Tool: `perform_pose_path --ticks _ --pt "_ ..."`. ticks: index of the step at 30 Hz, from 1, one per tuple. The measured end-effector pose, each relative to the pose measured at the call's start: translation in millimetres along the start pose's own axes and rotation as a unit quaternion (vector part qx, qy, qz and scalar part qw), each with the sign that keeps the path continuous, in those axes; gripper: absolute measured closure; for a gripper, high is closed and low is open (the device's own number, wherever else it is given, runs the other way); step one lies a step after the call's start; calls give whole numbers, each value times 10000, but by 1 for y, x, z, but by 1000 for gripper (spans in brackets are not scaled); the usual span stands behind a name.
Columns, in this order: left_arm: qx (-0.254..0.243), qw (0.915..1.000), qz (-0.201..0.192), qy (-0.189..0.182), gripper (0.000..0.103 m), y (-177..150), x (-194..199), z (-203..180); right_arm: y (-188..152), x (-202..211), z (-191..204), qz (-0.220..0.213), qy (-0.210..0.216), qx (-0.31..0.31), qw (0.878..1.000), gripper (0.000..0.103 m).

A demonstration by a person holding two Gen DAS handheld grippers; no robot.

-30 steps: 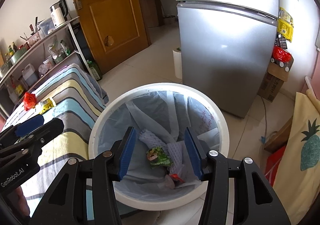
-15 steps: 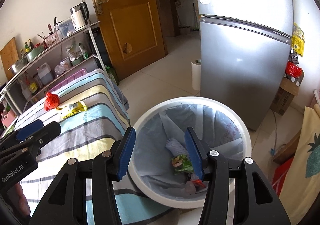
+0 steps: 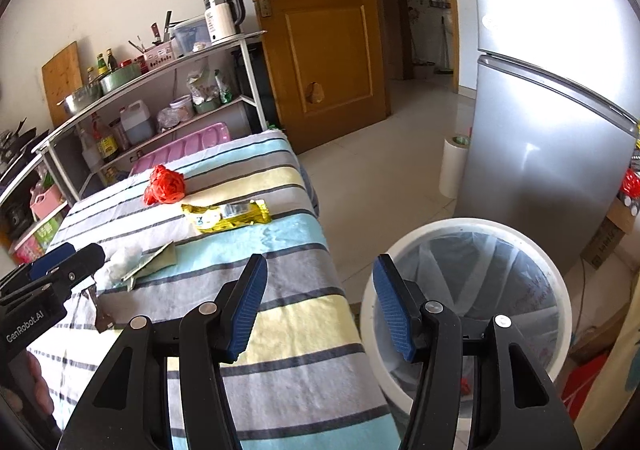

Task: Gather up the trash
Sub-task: 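Move both tools back over the table toward the yellow snack bag, then move the left tool to the yellow snack bag while the right tool approaches the paper strip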

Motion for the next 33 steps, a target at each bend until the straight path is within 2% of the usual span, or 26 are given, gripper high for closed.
perform_pose_path --ticks 10,17,23,27,33 --pt "454 9980 -5 448 38 2 7 76 7 -27 67 239 400 603 9971 47" --pt "649 9960 129 598 37 -4 7 117 -1 -47 114 492 699 878 9925 47" --pt "642 9961 199 568 37 -9 -1 137 -6 -61 140 632 675 1031 9904 47" --pt "834 9953 327 358 36 -12 -9 147 -5 -71 152 778 808 963 9890 47" --pt "847 9952 464 140 36 -13 -23 145 -3 -86 163 939 757 884 9888 47"
Point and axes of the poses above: each gripper's, at about its wrist camera, not at the fingertips, and x roughly against the way its jaws point, z to its left, y to its top, the point moved 4 cm from there along -x, roughly the way its jaws point
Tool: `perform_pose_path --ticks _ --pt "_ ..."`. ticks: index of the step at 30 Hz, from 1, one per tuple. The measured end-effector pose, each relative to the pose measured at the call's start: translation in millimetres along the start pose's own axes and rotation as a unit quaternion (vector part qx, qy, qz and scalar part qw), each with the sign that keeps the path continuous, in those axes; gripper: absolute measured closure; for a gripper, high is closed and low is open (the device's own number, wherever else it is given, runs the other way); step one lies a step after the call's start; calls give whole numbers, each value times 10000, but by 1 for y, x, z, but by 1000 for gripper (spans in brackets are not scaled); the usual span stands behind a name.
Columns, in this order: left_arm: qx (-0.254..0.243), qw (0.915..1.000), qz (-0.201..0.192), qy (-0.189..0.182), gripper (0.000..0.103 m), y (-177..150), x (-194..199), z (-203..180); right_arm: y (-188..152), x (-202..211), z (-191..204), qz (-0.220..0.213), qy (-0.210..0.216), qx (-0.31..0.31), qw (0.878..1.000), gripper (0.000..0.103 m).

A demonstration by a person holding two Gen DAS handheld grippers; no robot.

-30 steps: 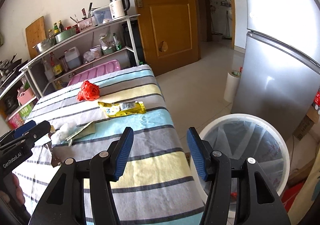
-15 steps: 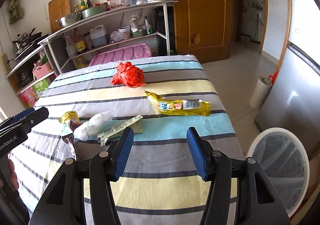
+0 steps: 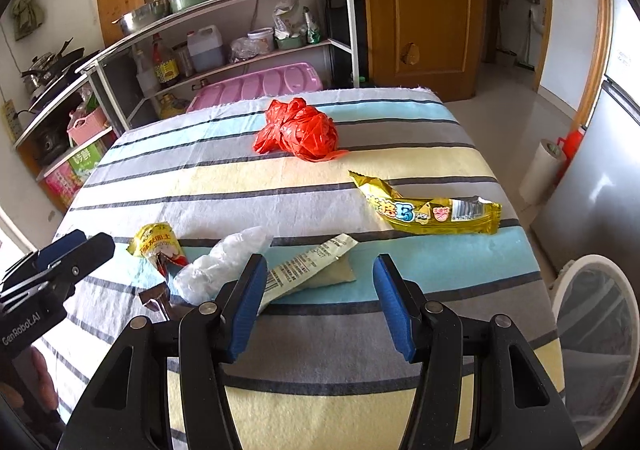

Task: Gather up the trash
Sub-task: 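Move the left tool to the yellow snack bag while the right tool approaches the paper strip, then close the left gripper on the yellow snack bag while the right gripper grasps the paper strip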

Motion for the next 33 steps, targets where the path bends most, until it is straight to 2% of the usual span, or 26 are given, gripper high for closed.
perform_pose_path --ticks 4,9,14,17,20,25,28,30,31,33 --pt "-114 9999 92 58 36 -1 -9 -6 1 -8 2 24 -201 -64 9998 47" --pt "38 9997 225 89 36 -1 -23 -4 -1 -18 0 136 -198 -148 9996 47" --pt "-31 9993 332 171 36 -4 -31 -7 -3 -25 1 178 -206 -135 9995 47" --pt "107 9992 314 203 36 -3 -34 -5 -2 -26 2 154 -191 -160 9996 47" --pt "2 9992 251 322 36 -2 -35 -8 -3 -28 3 154 -173 -164 9996 47" --pt "5 9993 240 282 35 0 -37 -8 -2 -30 8 135 -289 -26 9995 47" --pt "-36 9992 224 317 36 0 -37 -9 -3 -32 12 162 -293 30 9994 50" --pt "-75 9994 218 271 41 1 -38 -11 -3 -32 12 155 -264 26 9995 58" --pt "-81 9995 206 221 45 0 -38 -12 -3 -31 12 134 -232 34 9996 69" --pt "-25 9997 211 122 49 1 -37 -12 -4 -30 14 115 -301 103 9994 72"
Point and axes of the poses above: each gripper's, at about its wrist camera, not at the fingertips, and x roughly against the way its jaws point, z to its left, y to its top, the point moved 4 cm from there along -x, roughly the way its jaws point
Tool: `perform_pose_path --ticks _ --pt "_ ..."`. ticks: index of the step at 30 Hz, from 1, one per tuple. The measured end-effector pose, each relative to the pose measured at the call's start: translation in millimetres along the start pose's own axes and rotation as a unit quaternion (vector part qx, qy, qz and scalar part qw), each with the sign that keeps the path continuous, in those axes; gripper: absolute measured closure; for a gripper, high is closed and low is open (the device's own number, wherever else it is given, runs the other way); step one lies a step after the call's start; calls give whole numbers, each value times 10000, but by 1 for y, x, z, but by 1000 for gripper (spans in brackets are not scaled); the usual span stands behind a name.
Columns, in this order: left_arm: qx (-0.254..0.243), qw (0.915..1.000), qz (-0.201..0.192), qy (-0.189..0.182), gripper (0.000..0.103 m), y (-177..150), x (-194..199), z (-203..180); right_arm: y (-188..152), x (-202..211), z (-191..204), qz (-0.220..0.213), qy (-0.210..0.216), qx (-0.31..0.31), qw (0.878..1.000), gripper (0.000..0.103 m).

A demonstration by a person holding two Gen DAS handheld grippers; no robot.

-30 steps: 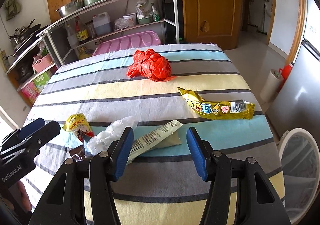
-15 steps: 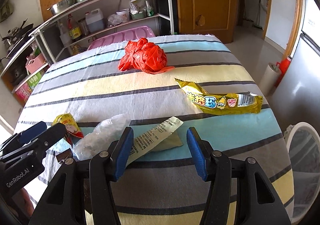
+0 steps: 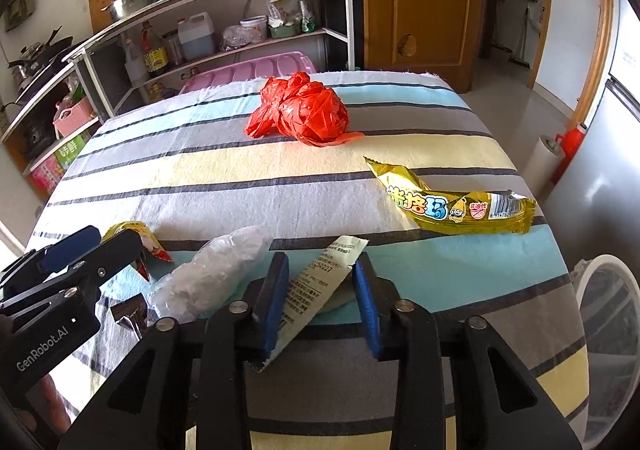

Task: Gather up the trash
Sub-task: 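Close the left gripper on the yellow snack bag while the right gripper grasps the paper strip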

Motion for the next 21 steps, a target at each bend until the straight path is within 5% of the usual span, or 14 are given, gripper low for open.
perform_pose_path --ticks 8,9,10,16,18,21 --pt "57 9998 -49 -173 54 -1 2 1 1 2 -2 -66 63 -30 10000 90" --pt "60 9998 -64 -181 60 -1 3 1 1 3 -2 -71 67 -23 9999 90" --pt "27 9998 -45 -200 82 -1 3 1 0 3 -2 -75 74 -19 9999 91" --pt "42 9996 12 -279 86 -3 2 1 0 4 -4 -108 131 -75 9998 94" --pt "133 9989 36 -457 80 -2 3 1 0 4 -4 -105 149 -100 9998 94" --pt "161 9986 18 -507 37 -1 2 0 0 4 -4 -106 148 -96 9998 94"
Point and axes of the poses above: each gripper's, at about its wrist camera, not at the fingertips, and x roughly against the way its jaws point, z to its left, y to its top, the point moved 4 cm from there along -x, roughly the way its jaws point
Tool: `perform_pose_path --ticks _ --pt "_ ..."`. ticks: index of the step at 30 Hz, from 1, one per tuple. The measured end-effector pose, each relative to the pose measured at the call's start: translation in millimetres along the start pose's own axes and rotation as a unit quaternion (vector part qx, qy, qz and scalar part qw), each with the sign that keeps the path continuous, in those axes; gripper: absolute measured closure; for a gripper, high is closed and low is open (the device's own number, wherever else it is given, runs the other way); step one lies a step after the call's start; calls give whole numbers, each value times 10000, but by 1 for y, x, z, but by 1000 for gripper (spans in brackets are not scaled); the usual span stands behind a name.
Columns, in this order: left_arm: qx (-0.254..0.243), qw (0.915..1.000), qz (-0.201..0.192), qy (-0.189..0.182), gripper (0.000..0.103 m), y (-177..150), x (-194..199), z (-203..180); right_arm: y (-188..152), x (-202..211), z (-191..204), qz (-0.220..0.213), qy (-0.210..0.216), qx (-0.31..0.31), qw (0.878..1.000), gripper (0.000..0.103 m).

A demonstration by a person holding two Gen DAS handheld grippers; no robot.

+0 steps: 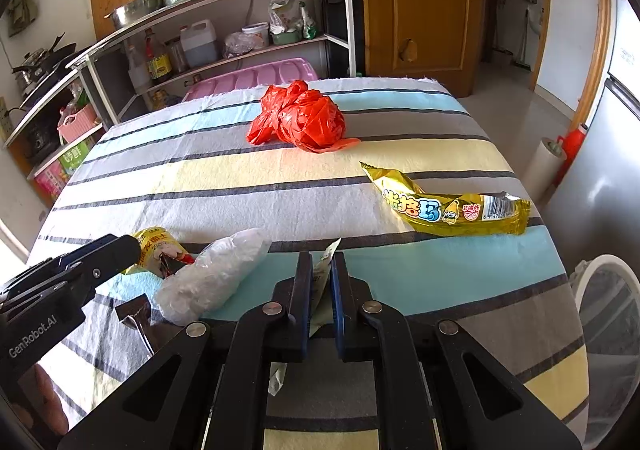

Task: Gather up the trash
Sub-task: 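Close the left gripper on the yellow snack bag while the right gripper grasps the paper strip, then lift the yellow snack bag and paper strip and carry them over the white bin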

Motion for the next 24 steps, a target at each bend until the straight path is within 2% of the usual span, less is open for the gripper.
perform_pose_path --ticks 1,8,13,15,16,24 --pt "-45 10000 -11 23 34 0 -1 -1 0 0 0 -3 -2 7 10000 94" --pt "-257 9990 331 164 34 0 -22 -14 -1 0 -1 -4 -3 14 10000 94" --pt "-312 9988 291 255 34 -2 -26 -18 -1 -1 -2 -2 4 6 10000 94" --pt "-262 9990 256 260 38 -2 -24 -16 -1 0 -2 -2 1 6 10000 94" --pt "-273 9990 254 255 44 -1 -24 -16 -1 0 -2 0 0 7 10000 94" --pt "-363 9987 207 309 49 -1 -21 -16 -1 0 -1 -12 10 8 10000 94"
Point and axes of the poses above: each gripper's, at about its wrist camera, not at the fingertips, and x roughly against the way its jaws point, z to its left, y to its top, the point moved 4 cm from there along -x, roughly the way its jaws point
